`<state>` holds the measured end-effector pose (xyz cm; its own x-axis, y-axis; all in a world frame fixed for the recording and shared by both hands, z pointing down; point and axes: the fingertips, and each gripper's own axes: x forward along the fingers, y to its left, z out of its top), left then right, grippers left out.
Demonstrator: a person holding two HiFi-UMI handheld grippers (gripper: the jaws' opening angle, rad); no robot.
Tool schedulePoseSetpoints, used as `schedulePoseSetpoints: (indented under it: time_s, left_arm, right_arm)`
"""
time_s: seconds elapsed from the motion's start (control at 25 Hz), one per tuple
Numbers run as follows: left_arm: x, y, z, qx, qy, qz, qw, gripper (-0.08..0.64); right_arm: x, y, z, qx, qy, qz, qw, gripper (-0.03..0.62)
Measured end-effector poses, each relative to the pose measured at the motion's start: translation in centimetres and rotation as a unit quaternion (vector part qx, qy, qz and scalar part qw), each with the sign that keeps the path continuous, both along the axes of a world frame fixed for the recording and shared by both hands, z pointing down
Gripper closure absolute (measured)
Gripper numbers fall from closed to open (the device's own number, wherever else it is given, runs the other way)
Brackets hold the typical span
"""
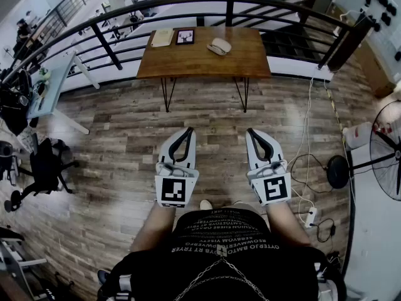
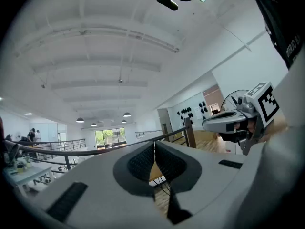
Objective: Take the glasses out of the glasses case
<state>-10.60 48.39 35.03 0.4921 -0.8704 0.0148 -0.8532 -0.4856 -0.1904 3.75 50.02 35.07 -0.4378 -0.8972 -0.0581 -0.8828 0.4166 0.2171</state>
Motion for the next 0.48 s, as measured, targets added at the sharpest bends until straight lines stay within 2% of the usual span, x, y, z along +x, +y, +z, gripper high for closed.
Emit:
schedulePoseSetpoints:
  time_s: [0.28, 0.48]
  left_arm:
    - [-2.4, 0.5, -0.2, 0.008, 0.003, 0.0, 1.0, 0.532]
    - [-3.6, 0.6, -0.1, 0.007, 0.021, -0.006, 0.9997, 0.532]
  right_arm:
    - [-2.5, -0.2, -0.1, -0.001, 0.005, -0.001, 1.0, 0.577]
    - [-3.5, 0.9, -0.3, -0.002, 0.013, -0.003, 1.0, 0.577]
